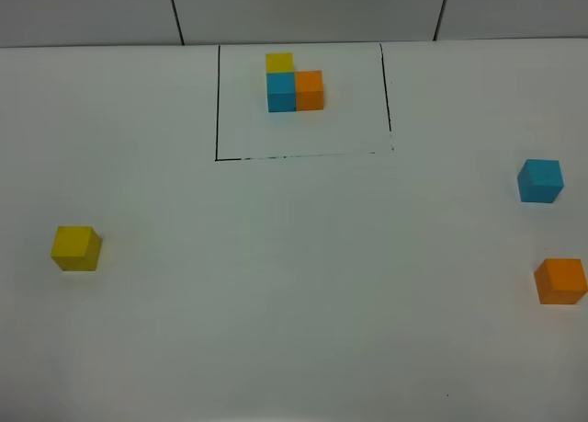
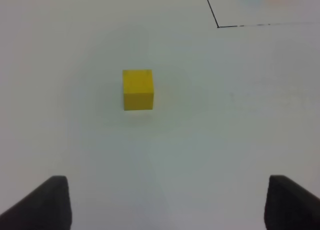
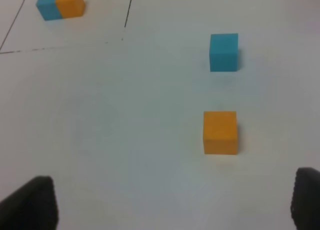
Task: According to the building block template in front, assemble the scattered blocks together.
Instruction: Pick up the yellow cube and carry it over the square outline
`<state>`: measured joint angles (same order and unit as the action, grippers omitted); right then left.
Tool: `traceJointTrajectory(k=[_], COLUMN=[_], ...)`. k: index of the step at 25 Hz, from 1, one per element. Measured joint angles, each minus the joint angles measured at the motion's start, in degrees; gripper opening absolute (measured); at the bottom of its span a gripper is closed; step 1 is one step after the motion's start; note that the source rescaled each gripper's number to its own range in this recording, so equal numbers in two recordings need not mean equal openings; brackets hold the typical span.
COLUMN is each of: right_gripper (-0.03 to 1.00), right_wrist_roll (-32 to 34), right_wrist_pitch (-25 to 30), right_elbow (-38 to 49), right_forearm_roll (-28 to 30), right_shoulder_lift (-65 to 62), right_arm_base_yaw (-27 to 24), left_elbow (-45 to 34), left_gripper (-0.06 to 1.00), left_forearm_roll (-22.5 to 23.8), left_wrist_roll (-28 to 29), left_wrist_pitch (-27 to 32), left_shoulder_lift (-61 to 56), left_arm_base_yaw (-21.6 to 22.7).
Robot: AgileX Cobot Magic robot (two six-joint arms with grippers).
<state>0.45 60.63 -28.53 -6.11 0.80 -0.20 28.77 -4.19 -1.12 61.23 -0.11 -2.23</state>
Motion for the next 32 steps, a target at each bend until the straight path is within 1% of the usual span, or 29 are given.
traceJointTrajectory(k=[32], right_gripper=[0.96], right_wrist_roll=[0.0], right_wrist_pitch=[0.0], right_elbow=[0.0], right_forearm_roll=[0.0], right_shoulder_lift=[0.0], right_arm_base_yaw=[0.0], left_elbow=[0.0], left_gripper=[0.68], left_forearm_roll=[0.0], left_wrist_roll=[0.0], left_wrist_pitch=[0.0], left_shoulder_lift=[0.0], left_arm_base_yaw=[0.0])
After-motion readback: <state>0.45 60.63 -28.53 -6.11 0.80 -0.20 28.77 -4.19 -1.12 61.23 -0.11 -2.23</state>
